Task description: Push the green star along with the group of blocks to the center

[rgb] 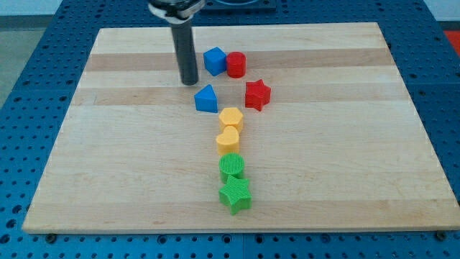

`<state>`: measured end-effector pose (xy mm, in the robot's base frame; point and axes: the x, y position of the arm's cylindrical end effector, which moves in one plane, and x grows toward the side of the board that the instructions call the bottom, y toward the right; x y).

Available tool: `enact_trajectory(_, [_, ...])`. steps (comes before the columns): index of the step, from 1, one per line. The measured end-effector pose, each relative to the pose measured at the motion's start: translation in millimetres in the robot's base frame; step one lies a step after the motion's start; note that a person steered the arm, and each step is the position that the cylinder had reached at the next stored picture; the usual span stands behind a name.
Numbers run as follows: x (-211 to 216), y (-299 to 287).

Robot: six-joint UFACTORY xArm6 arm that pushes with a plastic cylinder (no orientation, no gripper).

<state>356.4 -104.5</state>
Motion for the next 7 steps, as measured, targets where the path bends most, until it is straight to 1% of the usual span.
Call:
enact_trajectory(1, [31, -27])
enact_trajectory(2, [114, -30])
enact_trajectory(3, [224, -30])
enact_trajectory(4, [261, -29])
enact_trajectory(7, [263, 0])
